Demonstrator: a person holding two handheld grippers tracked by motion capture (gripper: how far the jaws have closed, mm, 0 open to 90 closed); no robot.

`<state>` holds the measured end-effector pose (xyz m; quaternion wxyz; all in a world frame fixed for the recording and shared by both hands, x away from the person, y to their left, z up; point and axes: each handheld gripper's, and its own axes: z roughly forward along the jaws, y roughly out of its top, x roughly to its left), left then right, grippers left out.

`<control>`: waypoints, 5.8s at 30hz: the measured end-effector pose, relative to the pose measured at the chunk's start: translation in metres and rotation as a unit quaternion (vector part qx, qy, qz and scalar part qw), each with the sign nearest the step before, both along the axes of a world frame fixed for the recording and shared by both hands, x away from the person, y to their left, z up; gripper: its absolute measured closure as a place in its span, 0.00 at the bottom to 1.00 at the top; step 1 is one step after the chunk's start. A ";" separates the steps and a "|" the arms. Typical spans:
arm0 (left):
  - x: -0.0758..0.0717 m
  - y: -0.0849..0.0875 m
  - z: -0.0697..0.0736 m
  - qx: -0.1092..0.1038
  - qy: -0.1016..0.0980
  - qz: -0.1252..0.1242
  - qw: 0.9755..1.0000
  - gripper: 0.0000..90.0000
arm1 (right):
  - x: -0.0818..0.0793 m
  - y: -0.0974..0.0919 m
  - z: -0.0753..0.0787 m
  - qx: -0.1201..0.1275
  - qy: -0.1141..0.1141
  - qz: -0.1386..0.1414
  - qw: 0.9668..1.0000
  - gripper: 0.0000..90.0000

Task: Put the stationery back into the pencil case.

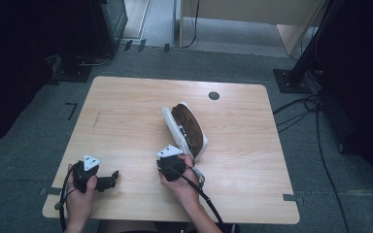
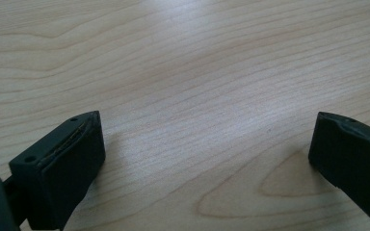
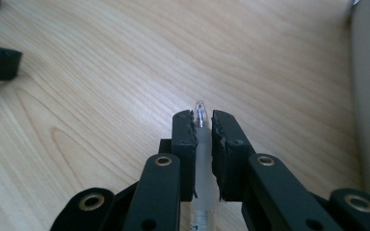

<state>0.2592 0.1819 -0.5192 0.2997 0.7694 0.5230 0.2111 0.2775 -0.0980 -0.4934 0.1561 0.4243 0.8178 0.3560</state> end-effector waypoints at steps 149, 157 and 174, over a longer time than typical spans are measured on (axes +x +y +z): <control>0.000 0.000 0.000 0.000 0.000 0.000 1.000 0.00 | 0.118 -0.051 0.058 -0.033 0.017 -0.103 0.994 0.83; 0.000 0.000 0.000 0.000 0.000 0.000 1.000 0.00 | 0.109 -0.054 0.065 -0.011 -0.009 -0.095 0.995 0.81; 0.000 0.000 0.000 0.003 0.000 -0.001 1.000 0.00 | 0.077 -0.084 0.096 0.082 -0.036 -0.068 0.994 0.06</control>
